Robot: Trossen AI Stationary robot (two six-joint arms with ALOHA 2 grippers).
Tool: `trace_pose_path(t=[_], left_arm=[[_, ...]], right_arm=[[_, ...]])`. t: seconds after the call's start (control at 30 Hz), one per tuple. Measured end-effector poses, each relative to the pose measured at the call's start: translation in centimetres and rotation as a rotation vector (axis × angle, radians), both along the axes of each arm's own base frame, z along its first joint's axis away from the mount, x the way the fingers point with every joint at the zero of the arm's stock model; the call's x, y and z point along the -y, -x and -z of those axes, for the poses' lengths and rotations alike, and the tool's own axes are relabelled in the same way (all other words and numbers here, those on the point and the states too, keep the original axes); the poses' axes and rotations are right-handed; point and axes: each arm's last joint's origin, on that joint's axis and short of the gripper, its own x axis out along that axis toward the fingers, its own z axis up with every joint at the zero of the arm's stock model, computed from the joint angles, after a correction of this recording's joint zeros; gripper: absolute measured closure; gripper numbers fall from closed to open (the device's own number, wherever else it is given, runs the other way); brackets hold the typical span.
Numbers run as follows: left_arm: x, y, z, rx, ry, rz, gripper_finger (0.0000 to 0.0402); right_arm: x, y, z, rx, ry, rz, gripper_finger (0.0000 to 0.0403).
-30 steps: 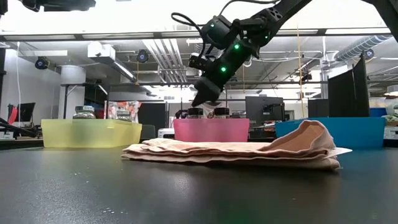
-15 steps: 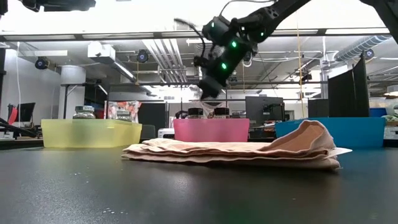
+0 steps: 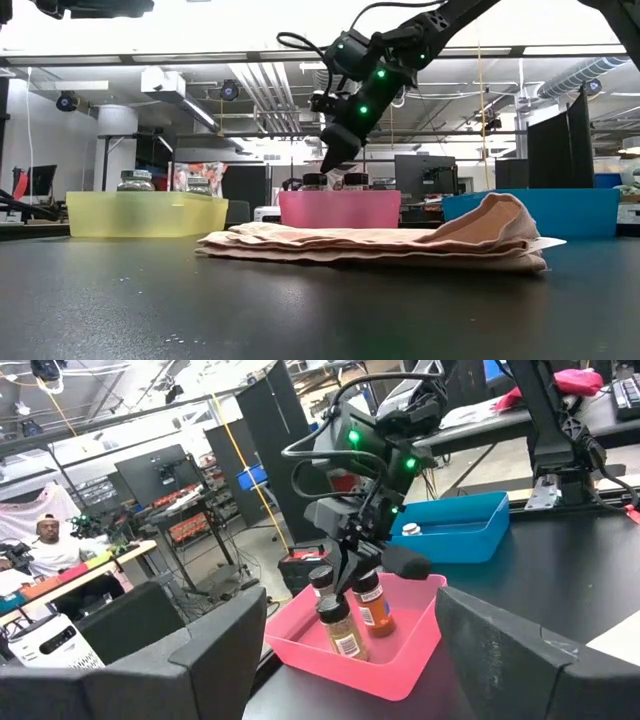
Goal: Sort spices by type
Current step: Put the brown seasoning bottle into the blue bin
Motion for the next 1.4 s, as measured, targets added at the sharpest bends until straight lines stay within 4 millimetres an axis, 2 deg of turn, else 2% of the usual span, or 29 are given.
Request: trace_pose_path(t=[0.5,0.77,0.93,1.1,1.2,1.4], left_arm=[[0.0,0.0,0.0,0.000,0.000,0.000,0.0127],[0.0,0.0,0.0,0.000,0.000,0.000,0.0127],[0.0,0.0,0.0,0.002,0.002,0.000,0.0127],[0.0,0.0,0.0,0.005,0.007,0.000,0.0127],[0.1,-0.1,0.0,0.003,0.014,0.005,0.0127],[0.1,-0.1,0.0,-0.008,0.024,0.015,0.0127]], right_arm=[[-0.5,-0.1,-0.3,0.032,-0.038,0.042,0.0394],[-0.1,-0.8,-2.2,0.078,0.015,-0.009,0.0394],[0.1,-1.3,-1.7,0.086,-0.004,-0.045,0.0394],[0.7,-1.4,-0.9,0.071,0.012,0.006,0.0394],[0.5,-0.9,-2.4,0.099,0.028,0.017,0.0394],[-2.4,1.6,-6.8,0.153,-0.094,0.088,0.0394]])
